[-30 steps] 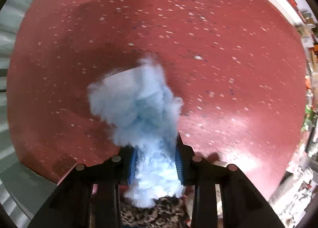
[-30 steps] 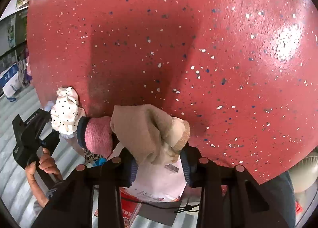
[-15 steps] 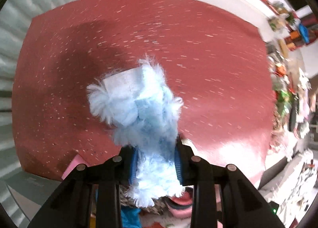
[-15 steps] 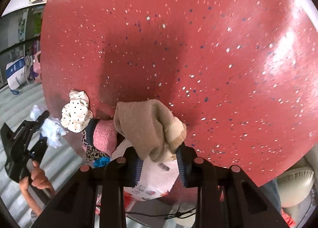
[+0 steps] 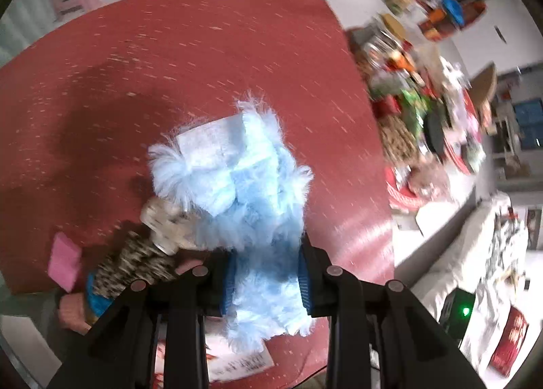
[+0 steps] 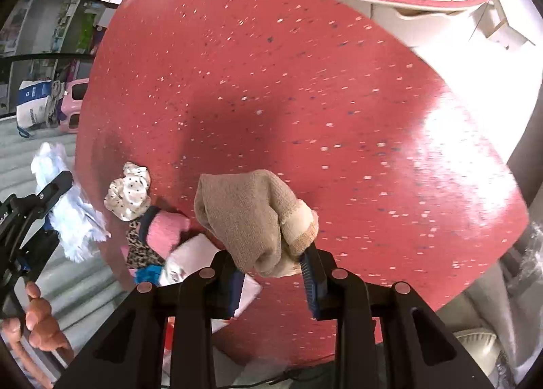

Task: Organize soft objects
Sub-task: 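Carry the fluffy toy and beige sock over the white box with both tools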

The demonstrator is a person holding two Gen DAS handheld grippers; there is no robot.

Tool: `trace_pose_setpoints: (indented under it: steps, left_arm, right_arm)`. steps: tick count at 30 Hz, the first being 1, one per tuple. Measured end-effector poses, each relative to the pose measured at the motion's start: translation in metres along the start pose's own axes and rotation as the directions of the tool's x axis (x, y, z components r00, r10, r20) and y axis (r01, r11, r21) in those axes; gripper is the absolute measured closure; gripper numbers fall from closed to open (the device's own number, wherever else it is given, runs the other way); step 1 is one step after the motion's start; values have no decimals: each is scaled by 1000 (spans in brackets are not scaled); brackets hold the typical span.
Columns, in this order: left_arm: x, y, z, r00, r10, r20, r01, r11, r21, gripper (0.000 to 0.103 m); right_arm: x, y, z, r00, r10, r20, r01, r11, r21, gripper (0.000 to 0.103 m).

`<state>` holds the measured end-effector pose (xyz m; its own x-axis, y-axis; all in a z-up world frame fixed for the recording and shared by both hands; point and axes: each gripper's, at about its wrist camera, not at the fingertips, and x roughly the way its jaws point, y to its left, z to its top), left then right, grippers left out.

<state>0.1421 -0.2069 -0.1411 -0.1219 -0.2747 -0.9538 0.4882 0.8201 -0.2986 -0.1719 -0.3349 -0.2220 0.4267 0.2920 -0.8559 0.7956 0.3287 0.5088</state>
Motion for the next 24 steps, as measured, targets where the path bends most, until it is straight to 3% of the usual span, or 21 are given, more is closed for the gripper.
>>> trace_pose_setpoints:
  steps: [12, 24]
  left_arm:
    - [12, -47, -68, 996, -26, -84, 40, 985, 167, 70]
    - [0, -40, -162, 988, -16, -153, 57, 961, 271, 70]
  right_arm:
    - [-19, -17, -36, 993, -90, 71, 97, 991, -96, 72]
    - [-20, -16, -91, 987, -136, 81, 150, 970, -192, 72]
